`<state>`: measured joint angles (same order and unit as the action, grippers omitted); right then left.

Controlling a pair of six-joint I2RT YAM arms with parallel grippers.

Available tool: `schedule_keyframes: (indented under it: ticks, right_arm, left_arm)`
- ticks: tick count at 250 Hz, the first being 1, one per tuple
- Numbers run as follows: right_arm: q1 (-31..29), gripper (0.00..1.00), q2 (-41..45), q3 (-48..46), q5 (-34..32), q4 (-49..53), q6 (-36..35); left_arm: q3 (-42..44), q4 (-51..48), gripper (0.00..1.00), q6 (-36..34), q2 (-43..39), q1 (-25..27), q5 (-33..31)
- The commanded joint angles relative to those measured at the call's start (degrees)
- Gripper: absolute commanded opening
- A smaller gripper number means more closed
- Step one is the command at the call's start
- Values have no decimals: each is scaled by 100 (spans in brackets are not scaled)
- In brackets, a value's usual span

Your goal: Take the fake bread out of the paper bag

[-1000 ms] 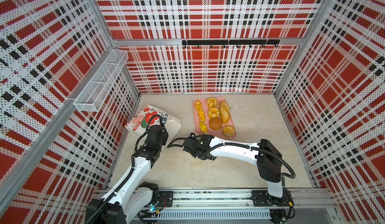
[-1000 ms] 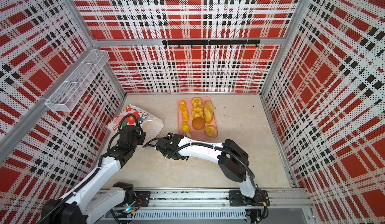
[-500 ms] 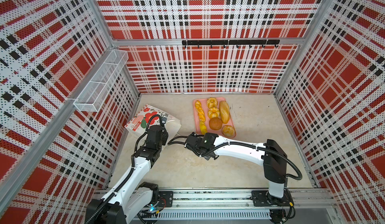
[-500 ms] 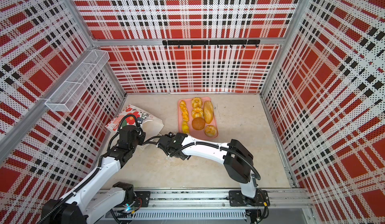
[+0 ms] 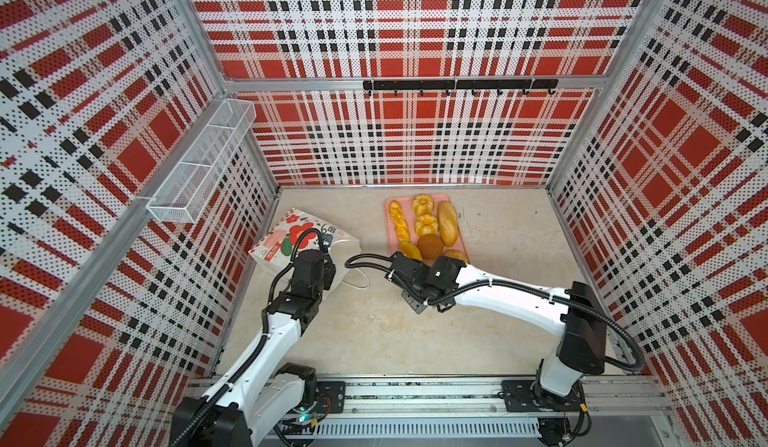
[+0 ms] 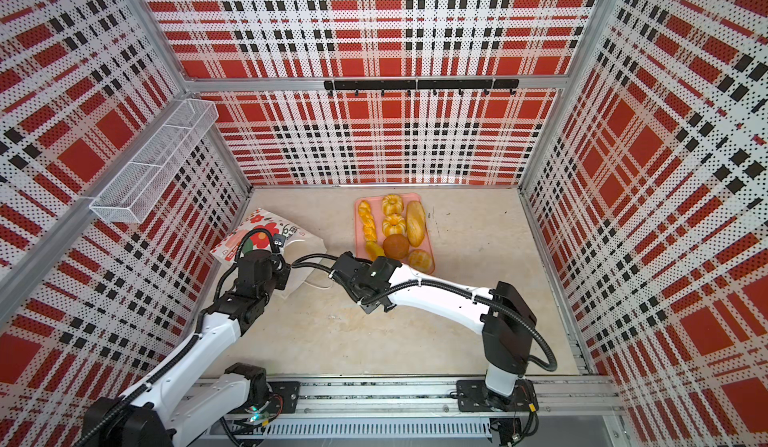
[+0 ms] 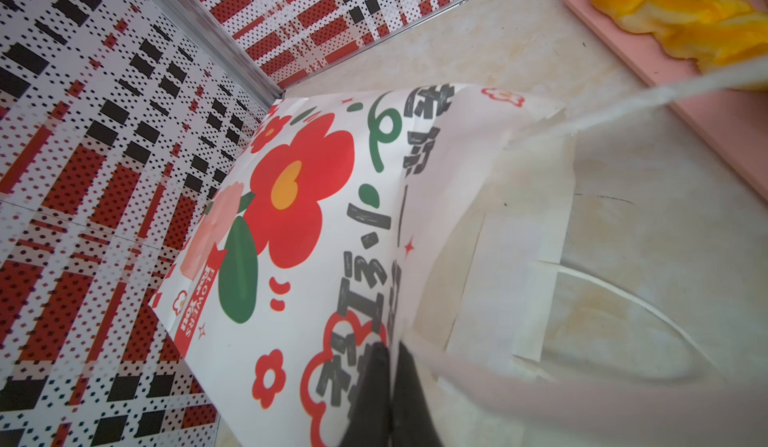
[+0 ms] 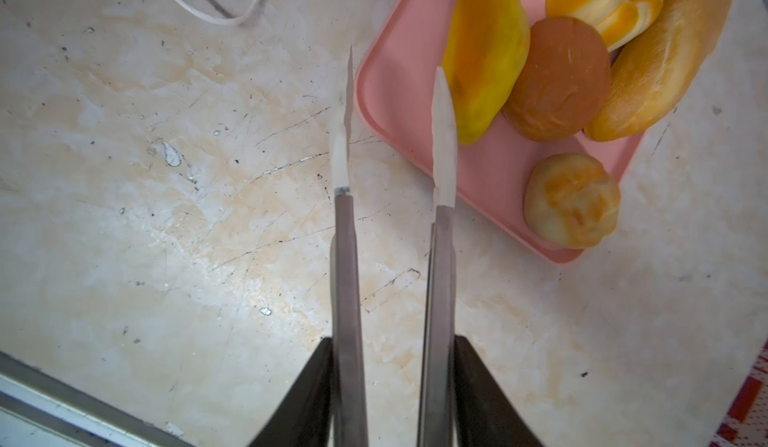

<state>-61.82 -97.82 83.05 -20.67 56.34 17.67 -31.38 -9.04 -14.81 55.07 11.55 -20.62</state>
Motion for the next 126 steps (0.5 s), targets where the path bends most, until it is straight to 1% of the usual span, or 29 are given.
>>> schedule_keyframes:
  ticks: [1,29,50,71,83,97,126]
  right_arm:
    - [167,41,437,-143,387,-648,297]
    - [440,31,729,-239,394,-742,555]
    - [718,19,865,-276,487,-825,644]
    - [992,8,816,-179,540,-803,661]
    - [1126,5,699,-79,558,-752,598]
    - [1205,2,495,127,434,-566,543]
    - [1224,0,47,586,120,-199,357]
  left_arm:
    - [42,-4,0,75,-55,47,-28]
    - [37,-1,0,64,-40,55,-21]
    - [28,-1,0,61,-22,55,-15]
    - [32,-1,0,62,-31,66,-12]
    - [34,4,0,66,-30,66,-12]
    - [34,-1,0,70,-31,72,-13]
    - [44,5,0,57,-33,84,-21]
